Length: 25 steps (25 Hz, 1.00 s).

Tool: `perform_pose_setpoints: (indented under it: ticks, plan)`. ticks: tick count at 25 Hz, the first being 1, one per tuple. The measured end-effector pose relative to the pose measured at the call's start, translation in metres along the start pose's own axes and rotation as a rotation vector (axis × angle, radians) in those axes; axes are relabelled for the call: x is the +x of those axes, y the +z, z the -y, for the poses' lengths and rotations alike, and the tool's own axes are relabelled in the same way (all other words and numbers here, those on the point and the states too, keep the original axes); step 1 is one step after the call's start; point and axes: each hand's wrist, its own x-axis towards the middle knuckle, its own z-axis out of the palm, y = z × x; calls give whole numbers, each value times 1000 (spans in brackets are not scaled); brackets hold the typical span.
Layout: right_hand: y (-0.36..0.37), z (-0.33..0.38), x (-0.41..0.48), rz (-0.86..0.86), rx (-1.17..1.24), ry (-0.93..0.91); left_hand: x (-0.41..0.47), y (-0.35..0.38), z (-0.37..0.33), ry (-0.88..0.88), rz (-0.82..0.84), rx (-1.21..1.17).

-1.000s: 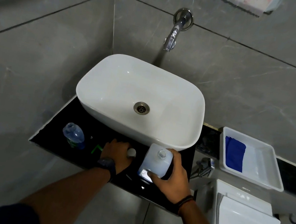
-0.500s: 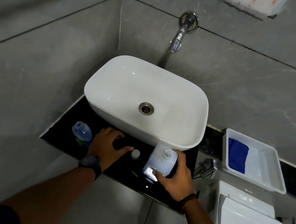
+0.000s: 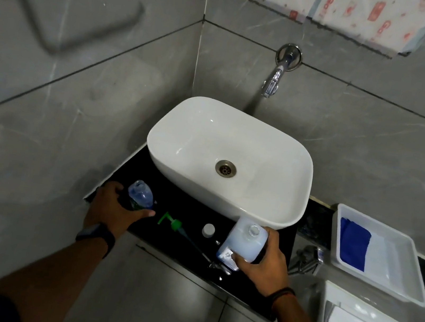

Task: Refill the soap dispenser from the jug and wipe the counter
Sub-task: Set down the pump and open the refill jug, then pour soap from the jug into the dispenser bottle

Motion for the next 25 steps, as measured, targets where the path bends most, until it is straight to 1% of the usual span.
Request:
perform_pose_setpoints:
  ticks: [2,4,6,8,11,14,17,20,23,25]
  plan:
    - [1,-2,1,11,10,10,11,11,-1,55,68,-42]
    - [1,-3,3,13,23,12,20,25,3,-1,145,-91]
    - [0,2,5,11,50,10,22,36,9,-59,107,-121]
    - [-1,12,7,-26,89,-2,20,40,10,-68,49,-118]
    - [-11,43,15,-147,188,-52,16,35,-12,9,-5,-148]
    - [-30,87,24,-224,265,-157,7,17,-67,159,-116,-215]
    - [-54,131,32,-295,285,-239,0,-5,-129,244,-233,-382]
    - [-90,178,36,-409,239,-286,-11,-35,-194,292,-199,-514]
    - [-131,225,33,-507,186,-333,-28,-60,-252,410,-188,-551]
    - [-157,253,31,-560,99,-380,-41,-69,-282,463,-182,-564]
